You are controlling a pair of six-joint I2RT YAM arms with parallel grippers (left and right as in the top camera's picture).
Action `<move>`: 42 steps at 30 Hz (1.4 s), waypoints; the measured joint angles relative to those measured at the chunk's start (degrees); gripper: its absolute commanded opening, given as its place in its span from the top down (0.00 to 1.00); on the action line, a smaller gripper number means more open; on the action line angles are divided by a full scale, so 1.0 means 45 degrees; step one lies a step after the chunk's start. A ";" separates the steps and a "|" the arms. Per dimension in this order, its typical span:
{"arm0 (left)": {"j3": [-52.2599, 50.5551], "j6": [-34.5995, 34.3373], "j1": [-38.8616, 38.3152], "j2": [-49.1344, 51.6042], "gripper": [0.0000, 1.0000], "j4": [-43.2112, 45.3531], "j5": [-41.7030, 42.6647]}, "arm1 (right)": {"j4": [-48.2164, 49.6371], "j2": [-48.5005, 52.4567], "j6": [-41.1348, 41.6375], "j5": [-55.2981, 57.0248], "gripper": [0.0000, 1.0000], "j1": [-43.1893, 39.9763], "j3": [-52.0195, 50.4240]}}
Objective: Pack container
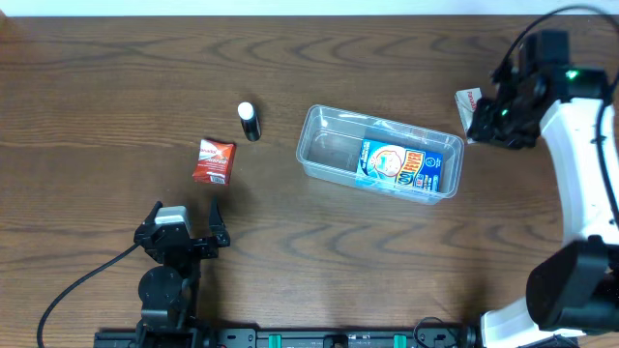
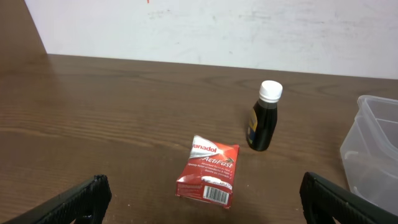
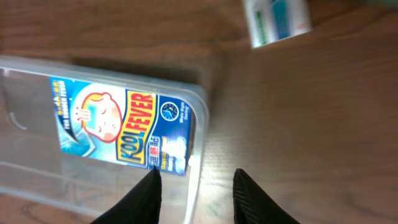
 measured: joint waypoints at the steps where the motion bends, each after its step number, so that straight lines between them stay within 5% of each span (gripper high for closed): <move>1: 0.0000 0.0000 0.0000 0.0000 0.02 0.0000 0.0000 | 0.0384 0.0058 0.0010 -0.0189 0.63 0.0000 -0.0457; 18: 0.0000 0.0005 0.0000 0.0000 0.02 0.0005 0.0000 | 0.1943 0.0175 0.0053 -0.0306 0.70 0.0000 -0.2113; 22: 0.0000 0.0000 0.0000 0.0000 0.02 0.0005 0.0000 | 0.2030 0.0170 0.0063 -0.0102 0.79 0.0000 -0.2147; 42: 0.0000 0.0000 0.0000 0.0000 0.02 0.0000 0.0000 | 0.2511 0.0175 0.0170 -0.0029 0.79 0.0136 -0.2195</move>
